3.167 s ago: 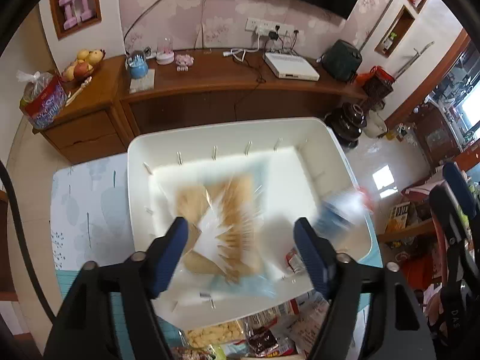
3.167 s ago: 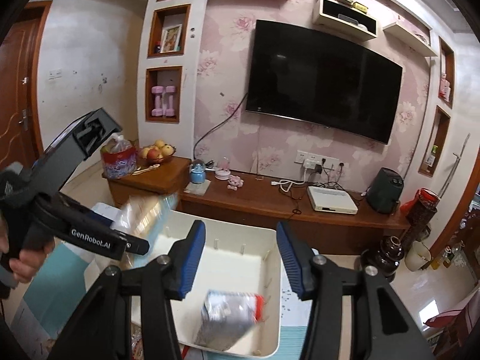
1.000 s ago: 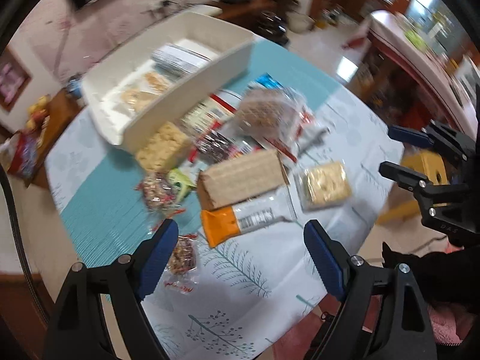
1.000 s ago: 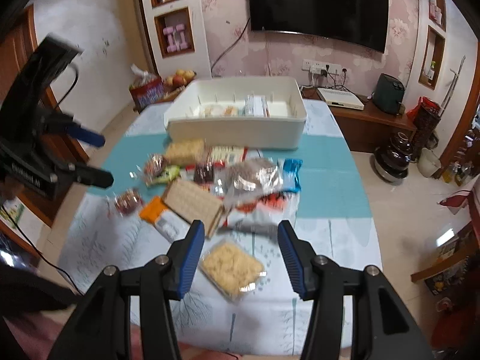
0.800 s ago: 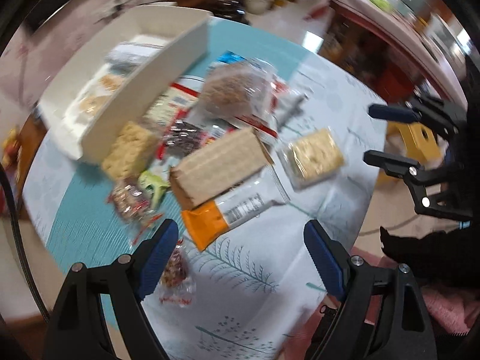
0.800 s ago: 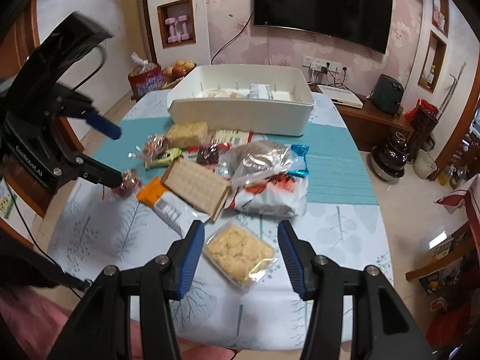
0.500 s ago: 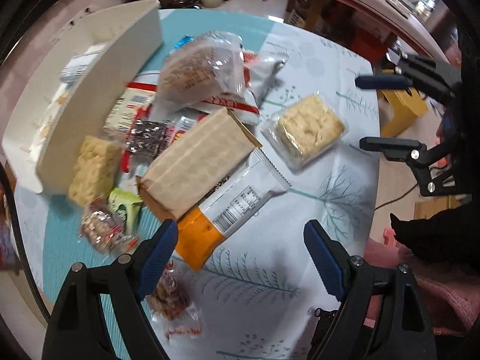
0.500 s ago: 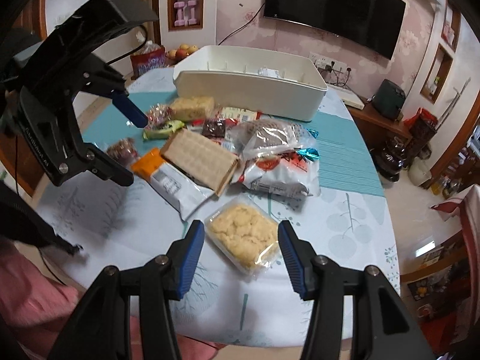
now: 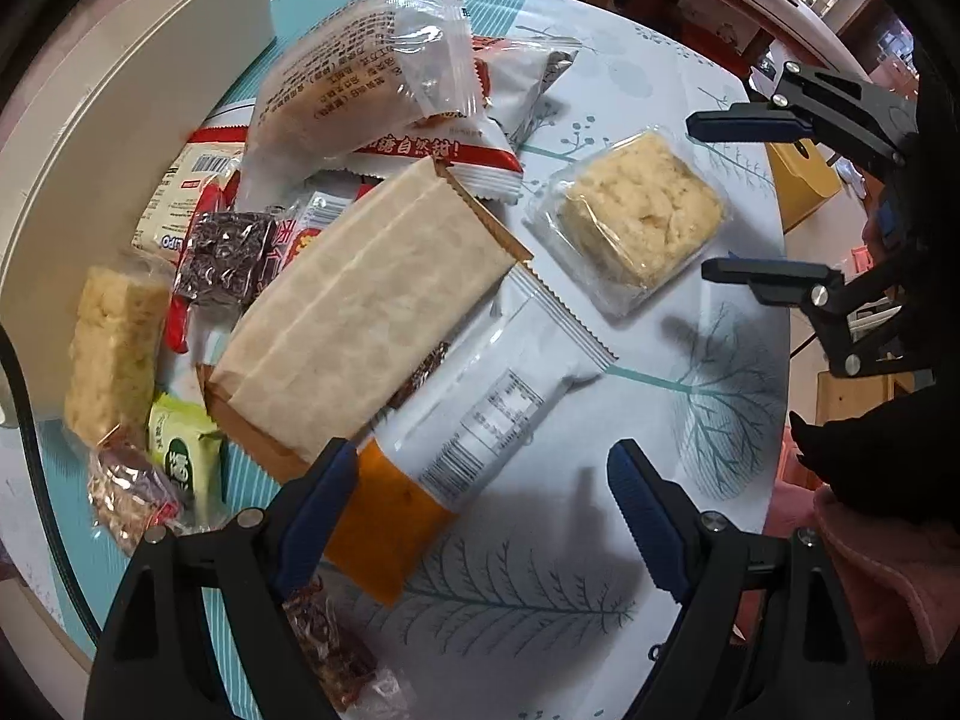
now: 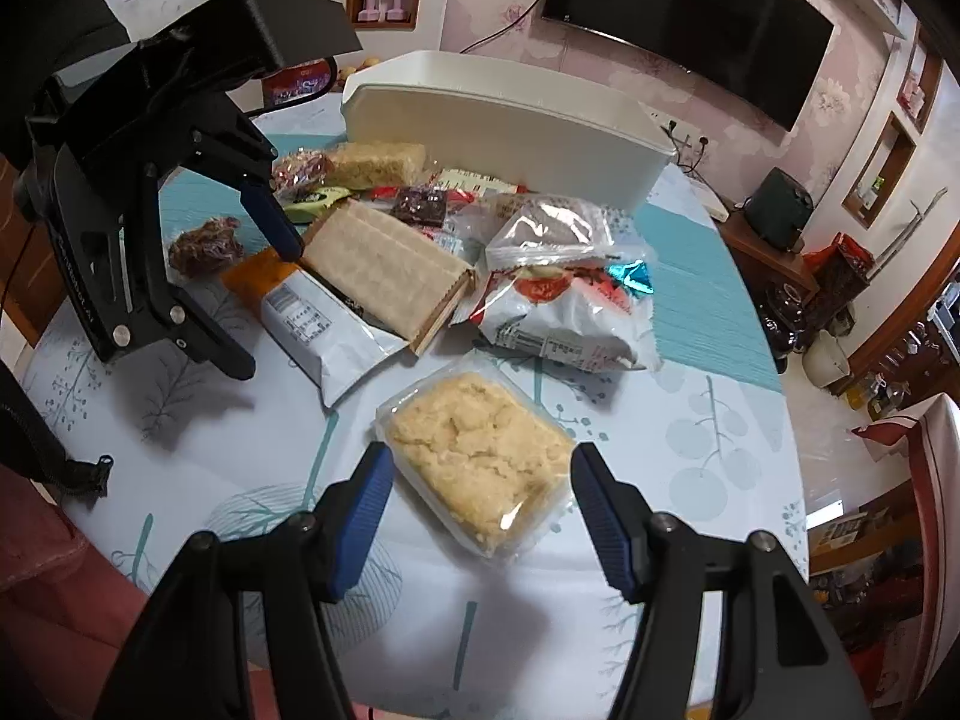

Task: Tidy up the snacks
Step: 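Grasp orange-ended snack bar with left tool while right tool grasps clear cookie bag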

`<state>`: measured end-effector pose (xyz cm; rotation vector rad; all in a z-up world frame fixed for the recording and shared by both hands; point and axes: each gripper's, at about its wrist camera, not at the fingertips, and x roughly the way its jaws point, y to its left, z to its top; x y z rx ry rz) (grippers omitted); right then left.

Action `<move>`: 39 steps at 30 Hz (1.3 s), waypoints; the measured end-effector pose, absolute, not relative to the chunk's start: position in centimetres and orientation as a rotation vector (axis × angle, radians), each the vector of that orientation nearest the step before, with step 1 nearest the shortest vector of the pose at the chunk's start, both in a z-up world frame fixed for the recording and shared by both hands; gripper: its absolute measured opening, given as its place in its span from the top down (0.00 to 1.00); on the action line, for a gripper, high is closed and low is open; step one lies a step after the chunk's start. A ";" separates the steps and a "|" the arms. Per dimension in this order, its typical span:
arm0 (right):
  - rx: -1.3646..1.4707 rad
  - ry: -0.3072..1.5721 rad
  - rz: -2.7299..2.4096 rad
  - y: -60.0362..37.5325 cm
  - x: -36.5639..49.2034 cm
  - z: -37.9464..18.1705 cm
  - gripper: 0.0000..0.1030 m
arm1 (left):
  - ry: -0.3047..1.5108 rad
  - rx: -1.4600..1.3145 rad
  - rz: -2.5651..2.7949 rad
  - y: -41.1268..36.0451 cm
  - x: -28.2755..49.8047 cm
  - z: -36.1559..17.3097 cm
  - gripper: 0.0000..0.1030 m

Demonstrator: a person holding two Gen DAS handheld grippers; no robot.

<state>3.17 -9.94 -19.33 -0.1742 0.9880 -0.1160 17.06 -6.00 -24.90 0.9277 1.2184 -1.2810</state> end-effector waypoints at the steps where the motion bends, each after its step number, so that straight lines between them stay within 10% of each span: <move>1: -0.179 0.992 -0.116 -9.9 3.3 -19.5 0.40 | 1.234 0.924 -1.285 -6.1 17.2 -25.1 0.18; 16: -0.204 1.016 -0.108 -10.6 4.4 -20.9 0.35 | 1.204 1.011 -1.220 -6.5 16.2 -26.3 0.47; 39: 0.018 1.037 -0.179 -13.2 5.7 -21.4 0.37 | 1.253 0.934 -1.215 -5.1 15.3 -25.0 0.61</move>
